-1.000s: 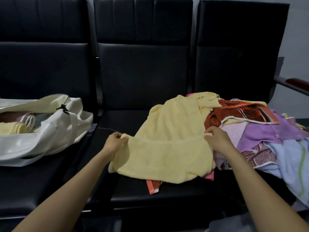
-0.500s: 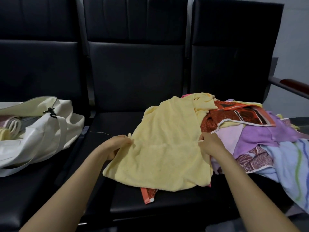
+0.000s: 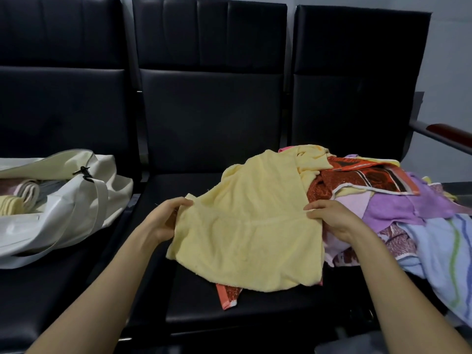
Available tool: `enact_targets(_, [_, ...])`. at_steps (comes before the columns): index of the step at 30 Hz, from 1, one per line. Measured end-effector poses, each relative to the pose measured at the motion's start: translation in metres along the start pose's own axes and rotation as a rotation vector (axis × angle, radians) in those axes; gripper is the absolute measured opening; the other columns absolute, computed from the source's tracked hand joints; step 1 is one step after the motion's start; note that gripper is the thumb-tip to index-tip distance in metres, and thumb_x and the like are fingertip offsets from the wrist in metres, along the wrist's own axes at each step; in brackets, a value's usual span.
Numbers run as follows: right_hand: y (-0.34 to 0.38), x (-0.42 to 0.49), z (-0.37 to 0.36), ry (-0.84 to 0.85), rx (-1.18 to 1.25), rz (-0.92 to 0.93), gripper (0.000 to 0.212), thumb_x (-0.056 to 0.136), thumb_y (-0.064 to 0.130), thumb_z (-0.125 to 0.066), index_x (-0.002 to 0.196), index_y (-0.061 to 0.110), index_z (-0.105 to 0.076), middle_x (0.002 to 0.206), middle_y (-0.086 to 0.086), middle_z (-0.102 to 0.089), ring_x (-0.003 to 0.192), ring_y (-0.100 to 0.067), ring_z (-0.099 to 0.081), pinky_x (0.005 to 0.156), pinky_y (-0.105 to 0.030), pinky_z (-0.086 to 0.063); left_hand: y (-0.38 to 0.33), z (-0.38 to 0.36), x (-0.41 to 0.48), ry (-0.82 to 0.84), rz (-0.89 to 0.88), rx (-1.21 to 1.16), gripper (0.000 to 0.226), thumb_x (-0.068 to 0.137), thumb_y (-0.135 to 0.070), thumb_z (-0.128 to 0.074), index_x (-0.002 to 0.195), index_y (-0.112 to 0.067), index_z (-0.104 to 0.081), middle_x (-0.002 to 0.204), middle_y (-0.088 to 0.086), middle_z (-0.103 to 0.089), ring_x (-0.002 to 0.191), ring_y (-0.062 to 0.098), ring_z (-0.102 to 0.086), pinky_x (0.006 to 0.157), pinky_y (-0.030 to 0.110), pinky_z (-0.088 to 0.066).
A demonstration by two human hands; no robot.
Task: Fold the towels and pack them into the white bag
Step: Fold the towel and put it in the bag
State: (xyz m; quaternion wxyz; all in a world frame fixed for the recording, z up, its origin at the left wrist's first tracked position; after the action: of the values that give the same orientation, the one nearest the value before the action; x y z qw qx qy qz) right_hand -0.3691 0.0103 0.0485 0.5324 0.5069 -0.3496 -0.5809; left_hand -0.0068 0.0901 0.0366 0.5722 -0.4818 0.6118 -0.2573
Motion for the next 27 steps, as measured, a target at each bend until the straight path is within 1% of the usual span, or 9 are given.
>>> enact_targets(2, [0.001,-0.002,0.002,0.035,0.031,0.002,0.027,0.088,-0.015,-0.048,0.086,0.005,-0.067,0.096,-0.016,-0.065,0.090,-0.027,-0.060,0.092,-0.035,-0.048,-0.001,0.001,-0.002,-0.023,-0.032,0.035,0.023,0.083,-0.014,-0.067,0.103,-0.003,-0.068,0.098,0.011,-0.073,0.091,0.026,-0.067,0.080,0.037,-0.052])
enact_targets(4, [0.002,-0.007,0.005,0.021,0.021,0.031,0.029,0.089,-0.014,-0.047,0.093,0.006,-0.068,0.102,-0.017,-0.065,0.095,-0.027,-0.059,0.096,-0.037,-0.046,-0.003,0.004,-0.004,-0.024,-0.102,0.070,0.028,0.083,-0.008,-0.066,0.111,-0.004,-0.068,0.109,0.014,-0.071,0.099,0.027,-0.066,0.082,0.038,-0.052])
enact_targets(6, [0.003,-0.014,0.008,-0.027,-0.005,0.091,0.030,0.089,-0.010,-0.050,0.094,0.011,-0.071,0.096,-0.015,-0.064,0.088,-0.025,-0.055,0.084,-0.034,-0.046,-0.007,0.008,-0.010,-0.006,-0.192,0.108,0.030,0.085,-0.012,-0.065,0.115,-0.009,-0.068,0.112,0.011,-0.070,0.104,0.027,-0.065,0.087,0.038,-0.051])
enact_targets(9, [0.013,-0.030,0.008,-0.036,0.066,0.168,0.029,0.091,-0.006,-0.053,0.097,0.016,-0.071,0.092,-0.010,-0.065,0.080,-0.020,-0.056,0.068,-0.022,-0.045,-0.012,0.009,-0.032,0.003,-0.312,0.094,0.034,0.092,-0.037,-0.059,0.106,-0.008,-0.069,0.088,0.002,-0.069,0.086,0.017,-0.065,0.081,0.031,-0.047])
enact_targets(13, [0.051,-0.053,0.007,-0.049,0.217,0.297,0.018,0.092,-0.002,-0.056,0.100,0.011,-0.067,0.095,-0.008,-0.067,0.081,-0.017,-0.062,0.065,-0.018,-0.053,-0.033,0.014,-0.061,-0.089,-0.452,-0.015,0.026,0.097,-0.023,-0.053,0.112,-0.005,-0.066,0.077,-0.002,-0.068,0.077,0.011,-0.062,0.076,0.027,-0.048])
enact_targets(16, [0.088,-0.071,0.014,-0.081,0.330,0.349,0.015,0.093,-0.001,-0.055,0.093,0.010,-0.066,0.093,-0.007,-0.065,0.083,-0.015,-0.062,0.062,-0.016,-0.055,-0.060,0.018,-0.089,-0.134,-0.504,-0.133,0.015,0.095,-0.011,-0.056,0.104,-0.013,-0.067,0.089,0.000,-0.071,0.081,0.009,-0.066,0.074,0.023,-0.049])
enact_targets(20, [0.131,-0.094,0.023,-0.068,0.353,0.410,0.021,0.094,-0.003,-0.052,0.088,0.013,-0.066,0.083,-0.005,-0.062,0.075,-0.013,-0.058,0.055,-0.015,-0.051,-0.096,0.012,-0.132,-0.027,-0.501,-0.127,0.024,0.097,-0.005,-0.049,0.109,-0.022,-0.062,0.104,-0.001,-0.067,0.088,0.010,-0.062,0.068,0.022,-0.050])
enact_targets(24, [0.167,-0.113,0.029,-0.036,0.338,0.437,0.024,0.096,-0.001,-0.049,0.093,0.016,-0.067,0.089,-0.004,-0.064,0.080,-0.014,-0.059,0.066,-0.024,-0.050,-0.126,0.009,-0.172,0.049,-0.512,-0.064,0.030,0.097,-0.002,-0.046,0.109,-0.022,-0.064,0.112,0.000,-0.064,0.090,0.011,-0.058,0.075,0.026,-0.047])
enact_targets(27, [0.191,-0.129,0.035,0.050,0.432,0.449,0.026,0.090,-0.004,-0.056,0.104,0.014,-0.067,0.094,-0.005,-0.066,0.087,-0.016,-0.062,0.069,-0.027,-0.051,-0.143,0.009,-0.197,-0.002,-0.589,-0.032,0.026,0.095,-0.005,-0.052,0.111,-0.020,-0.066,0.113,0.002,-0.064,0.093,0.012,-0.059,0.079,0.026,-0.047])
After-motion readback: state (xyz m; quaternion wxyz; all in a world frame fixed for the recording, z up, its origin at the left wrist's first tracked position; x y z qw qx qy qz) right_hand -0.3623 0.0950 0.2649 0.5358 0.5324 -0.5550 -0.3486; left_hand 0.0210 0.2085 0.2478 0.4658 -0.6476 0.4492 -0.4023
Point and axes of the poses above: each hand's wrist, its own x-axis towards the middle knuckle, its own z-axis out of the back of the hand, y = z × x, the point moved 2 cm from there along x, towards the middle knuckle
